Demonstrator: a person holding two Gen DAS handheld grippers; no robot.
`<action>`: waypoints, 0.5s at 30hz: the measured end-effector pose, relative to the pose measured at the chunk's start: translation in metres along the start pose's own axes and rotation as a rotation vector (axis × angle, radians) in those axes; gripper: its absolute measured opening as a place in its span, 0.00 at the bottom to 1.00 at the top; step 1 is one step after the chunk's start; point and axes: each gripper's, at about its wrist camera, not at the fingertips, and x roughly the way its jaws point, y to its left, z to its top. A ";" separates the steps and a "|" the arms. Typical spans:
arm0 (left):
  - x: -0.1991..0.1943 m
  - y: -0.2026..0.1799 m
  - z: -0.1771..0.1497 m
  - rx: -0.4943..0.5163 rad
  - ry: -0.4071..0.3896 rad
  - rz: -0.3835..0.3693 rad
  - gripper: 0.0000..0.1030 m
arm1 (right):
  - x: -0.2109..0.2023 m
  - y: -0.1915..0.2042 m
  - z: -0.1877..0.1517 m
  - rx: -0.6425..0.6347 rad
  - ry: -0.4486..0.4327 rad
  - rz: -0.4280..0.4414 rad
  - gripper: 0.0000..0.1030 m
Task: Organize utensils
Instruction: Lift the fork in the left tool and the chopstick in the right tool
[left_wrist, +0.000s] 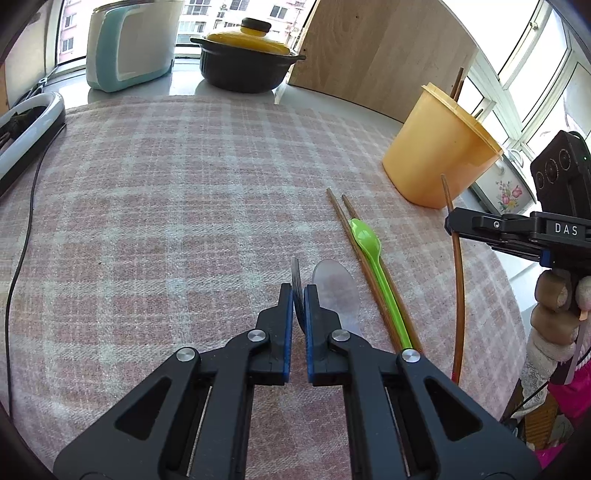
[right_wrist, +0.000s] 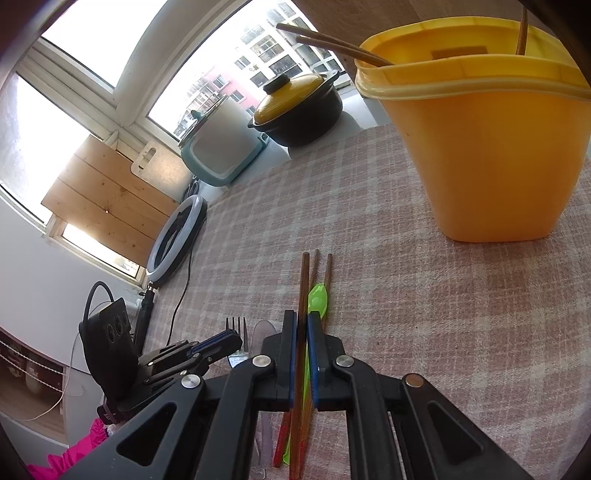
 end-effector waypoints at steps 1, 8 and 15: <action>0.000 0.002 0.000 -0.007 -0.003 0.001 0.03 | 0.000 0.000 0.000 -0.006 0.001 -0.007 0.03; -0.020 0.006 0.003 -0.062 -0.068 0.005 0.00 | -0.011 0.002 -0.001 -0.019 -0.029 -0.025 0.03; -0.064 -0.009 0.020 -0.051 -0.209 0.002 0.00 | -0.046 0.014 0.002 -0.075 -0.111 -0.055 0.03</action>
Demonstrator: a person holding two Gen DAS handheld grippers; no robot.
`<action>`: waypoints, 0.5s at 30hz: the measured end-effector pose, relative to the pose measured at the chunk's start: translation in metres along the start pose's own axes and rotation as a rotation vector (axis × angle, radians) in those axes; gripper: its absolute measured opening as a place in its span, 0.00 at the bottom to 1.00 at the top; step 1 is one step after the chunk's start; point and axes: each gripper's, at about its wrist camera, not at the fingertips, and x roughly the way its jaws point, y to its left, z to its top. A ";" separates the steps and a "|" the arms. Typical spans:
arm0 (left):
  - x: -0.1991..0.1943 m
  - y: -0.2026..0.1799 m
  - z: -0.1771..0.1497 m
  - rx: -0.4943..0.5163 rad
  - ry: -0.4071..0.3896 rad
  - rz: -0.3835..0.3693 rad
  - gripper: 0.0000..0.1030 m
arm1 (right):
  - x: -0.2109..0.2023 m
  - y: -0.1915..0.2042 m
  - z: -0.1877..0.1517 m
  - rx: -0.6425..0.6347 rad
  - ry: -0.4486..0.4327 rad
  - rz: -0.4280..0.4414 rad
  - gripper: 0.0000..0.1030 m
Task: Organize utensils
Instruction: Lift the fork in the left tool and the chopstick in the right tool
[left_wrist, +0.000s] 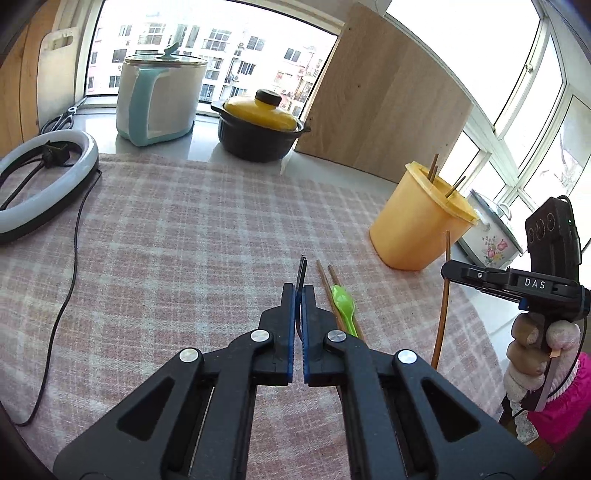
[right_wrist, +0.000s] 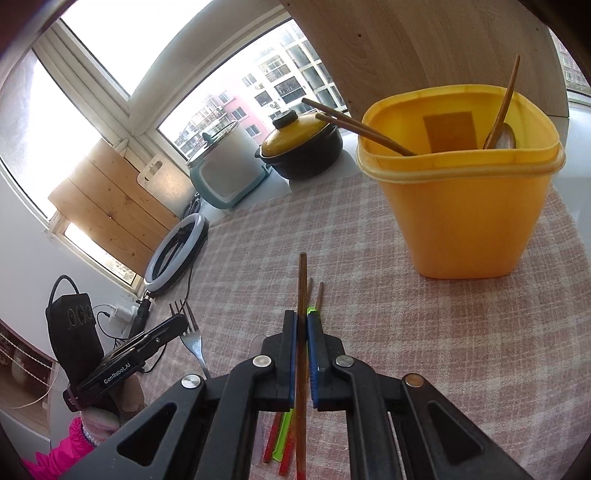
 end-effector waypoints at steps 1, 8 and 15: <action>-0.003 -0.003 0.003 0.001 -0.014 -0.004 0.00 | -0.005 0.001 0.001 -0.005 -0.009 -0.002 0.03; -0.016 -0.023 0.020 0.015 -0.076 -0.036 0.00 | -0.030 0.004 0.003 -0.028 -0.061 -0.004 0.03; -0.025 -0.049 0.033 0.060 -0.122 -0.066 0.00 | -0.058 0.005 0.004 -0.047 -0.127 0.003 0.03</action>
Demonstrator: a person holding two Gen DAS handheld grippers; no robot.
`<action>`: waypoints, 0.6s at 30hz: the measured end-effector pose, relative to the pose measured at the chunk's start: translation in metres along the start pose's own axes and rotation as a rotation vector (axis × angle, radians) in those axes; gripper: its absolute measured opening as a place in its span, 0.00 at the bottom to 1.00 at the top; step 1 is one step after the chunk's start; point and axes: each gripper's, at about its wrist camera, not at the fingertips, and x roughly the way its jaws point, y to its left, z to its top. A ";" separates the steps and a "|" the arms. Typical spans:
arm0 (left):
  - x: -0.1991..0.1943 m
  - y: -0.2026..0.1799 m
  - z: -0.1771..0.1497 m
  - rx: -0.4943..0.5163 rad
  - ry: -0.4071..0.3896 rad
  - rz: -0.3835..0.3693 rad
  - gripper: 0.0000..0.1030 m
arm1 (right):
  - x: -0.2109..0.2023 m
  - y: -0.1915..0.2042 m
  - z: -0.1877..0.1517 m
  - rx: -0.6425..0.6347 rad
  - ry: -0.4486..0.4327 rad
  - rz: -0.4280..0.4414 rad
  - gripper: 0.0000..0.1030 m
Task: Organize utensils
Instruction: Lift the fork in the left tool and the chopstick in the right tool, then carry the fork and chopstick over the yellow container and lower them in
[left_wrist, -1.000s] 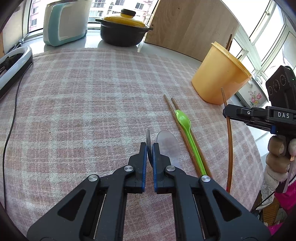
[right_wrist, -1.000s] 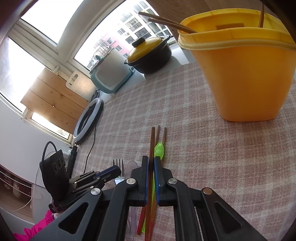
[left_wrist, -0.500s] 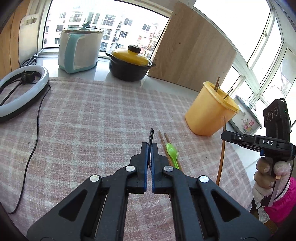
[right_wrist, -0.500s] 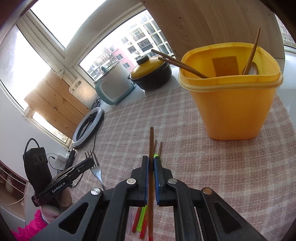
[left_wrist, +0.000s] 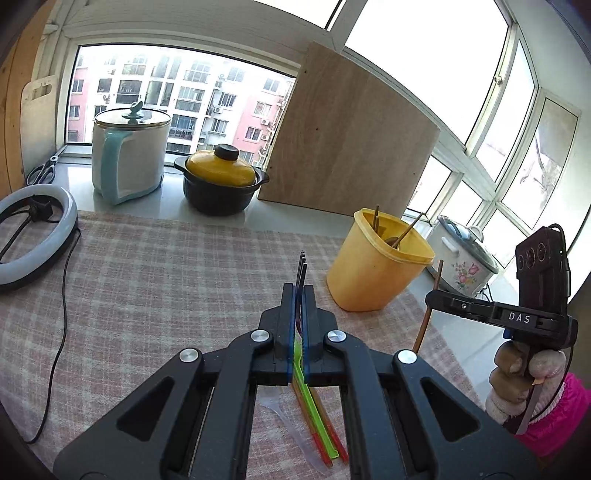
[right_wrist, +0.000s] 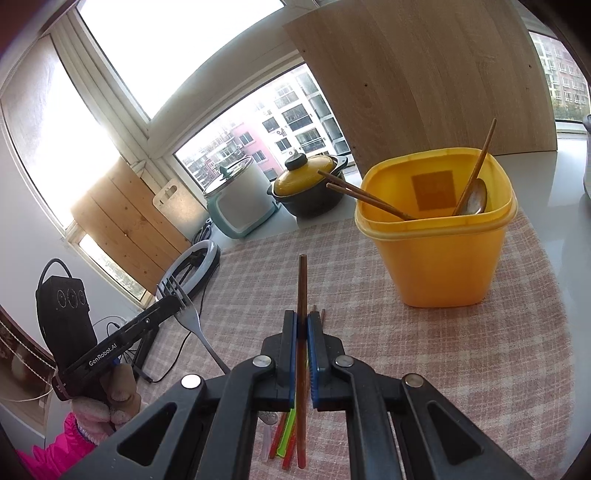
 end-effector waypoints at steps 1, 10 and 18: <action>0.000 -0.003 0.002 0.007 -0.005 -0.001 0.00 | -0.004 0.001 0.001 -0.008 -0.012 -0.003 0.03; 0.002 -0.028 0.025 0.030 -0.064 -0.033 0.00 | -0.043 0.000 0.012 -0.021 -0.113 -0.021 0.03; 0.010 -0.052 0.057 0.055 -0.125 -0.053 0.00 | -0.078 -0.016 0.034 -0.015 -0.213 -0.051 0.03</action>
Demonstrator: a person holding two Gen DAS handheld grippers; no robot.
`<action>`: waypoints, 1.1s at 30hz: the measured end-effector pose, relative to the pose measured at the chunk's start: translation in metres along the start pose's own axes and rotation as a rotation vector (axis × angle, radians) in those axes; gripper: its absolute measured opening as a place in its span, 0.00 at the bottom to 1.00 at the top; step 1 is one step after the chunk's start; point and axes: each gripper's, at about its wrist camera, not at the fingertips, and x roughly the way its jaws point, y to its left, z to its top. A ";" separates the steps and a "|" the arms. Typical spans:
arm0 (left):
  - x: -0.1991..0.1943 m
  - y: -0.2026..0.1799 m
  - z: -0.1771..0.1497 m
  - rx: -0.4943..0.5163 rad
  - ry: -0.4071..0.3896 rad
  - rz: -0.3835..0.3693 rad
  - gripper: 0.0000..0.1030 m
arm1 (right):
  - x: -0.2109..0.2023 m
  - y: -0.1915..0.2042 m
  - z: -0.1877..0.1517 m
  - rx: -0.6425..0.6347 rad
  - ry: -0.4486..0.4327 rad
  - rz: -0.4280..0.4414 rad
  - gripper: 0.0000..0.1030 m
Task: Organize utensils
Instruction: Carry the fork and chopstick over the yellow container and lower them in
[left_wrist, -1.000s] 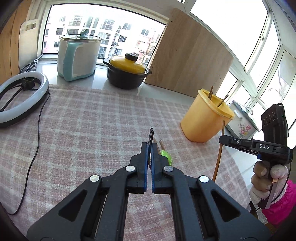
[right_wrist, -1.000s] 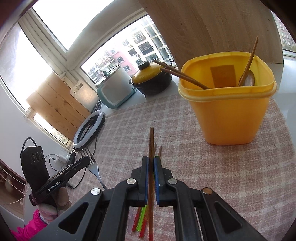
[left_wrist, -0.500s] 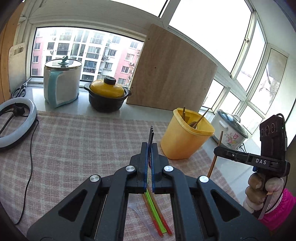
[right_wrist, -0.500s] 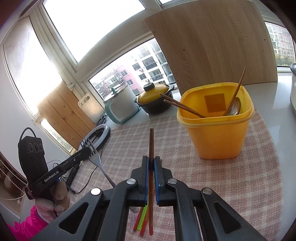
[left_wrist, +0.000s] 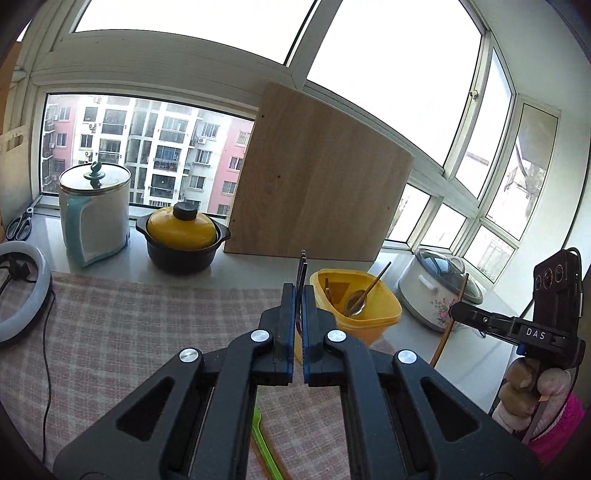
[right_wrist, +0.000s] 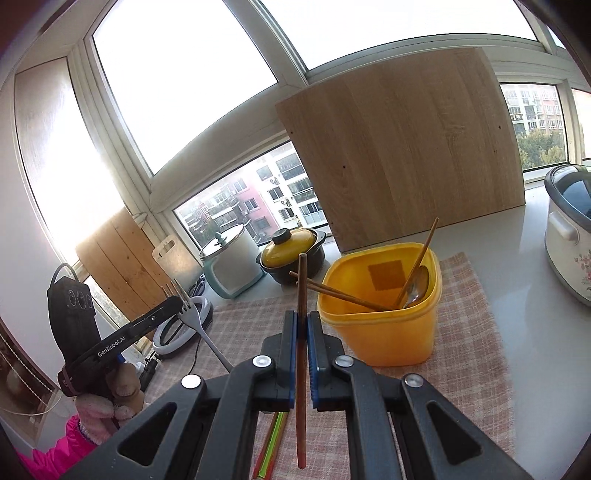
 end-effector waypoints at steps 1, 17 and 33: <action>0.003 -0.003 0.005 0.003 -0.007 -0.004 0.00 | -0.002 -0.002 0.004 -0.001 -0.011 -0.004 0.03; 0.074 -0.026 0.069 0.005 -0.077 -0.036 0.00 | -0.028 -0.019 0.076 -0.017 -0.195 -0.044 0.03; 0.148 -0.036 0.076 0.109 -0.035 0.059 0.00 | 0.002 -0.035 0.105 0.040 -0.280 -0.105 0.03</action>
